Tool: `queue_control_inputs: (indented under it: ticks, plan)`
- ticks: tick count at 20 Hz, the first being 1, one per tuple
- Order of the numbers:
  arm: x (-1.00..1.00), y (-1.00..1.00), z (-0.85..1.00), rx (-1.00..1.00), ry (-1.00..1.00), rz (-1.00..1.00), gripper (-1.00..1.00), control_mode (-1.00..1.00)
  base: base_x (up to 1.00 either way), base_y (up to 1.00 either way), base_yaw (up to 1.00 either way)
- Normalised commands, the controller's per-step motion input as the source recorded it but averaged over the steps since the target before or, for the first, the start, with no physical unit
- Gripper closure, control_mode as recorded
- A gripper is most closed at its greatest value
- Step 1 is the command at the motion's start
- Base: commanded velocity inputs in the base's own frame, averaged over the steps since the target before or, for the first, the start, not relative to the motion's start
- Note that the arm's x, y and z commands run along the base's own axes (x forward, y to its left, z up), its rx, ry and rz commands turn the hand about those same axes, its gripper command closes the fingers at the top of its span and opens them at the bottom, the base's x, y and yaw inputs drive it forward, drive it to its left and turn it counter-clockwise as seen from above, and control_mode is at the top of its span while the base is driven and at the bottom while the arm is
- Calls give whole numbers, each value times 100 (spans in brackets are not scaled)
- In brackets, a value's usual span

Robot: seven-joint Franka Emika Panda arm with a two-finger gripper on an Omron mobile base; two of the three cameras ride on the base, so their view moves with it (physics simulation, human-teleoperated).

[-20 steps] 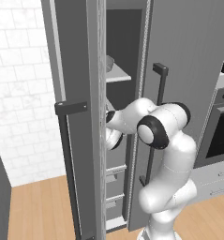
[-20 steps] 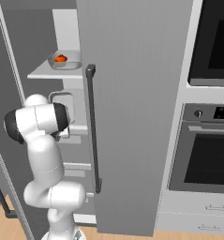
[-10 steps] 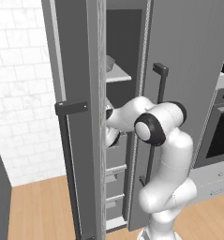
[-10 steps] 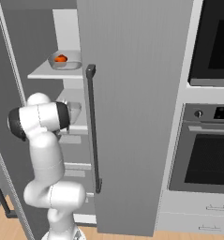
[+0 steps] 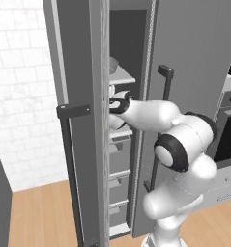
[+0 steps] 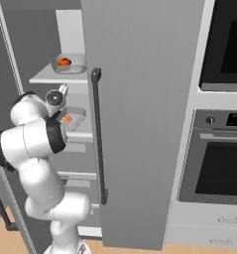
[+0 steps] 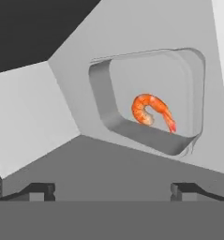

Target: Take the meat container that has the shrimp and place it on the second highest rack of the freezer. Then take the vegetable container that has the squash and bell pepper and place it on the highest rack of the freezer.

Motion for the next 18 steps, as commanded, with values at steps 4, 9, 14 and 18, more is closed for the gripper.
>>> queue_control_inputs:
  ticks: [4, 9, 14, 18]
  plan:
    - [-83, -60, 28, 2, 1, 34, -100, -100, 0, 0, 0]
    - [-100, -52, -4, -30, 13, 50, -100, -100, 0, 0, 0]
    - [-80, -6, -19, -42, 23, 76, -100, -100, 0, 0, 0]
    - [-100, -7, -22, -42, 9, 68, -100, -100, 0, 0, 0]
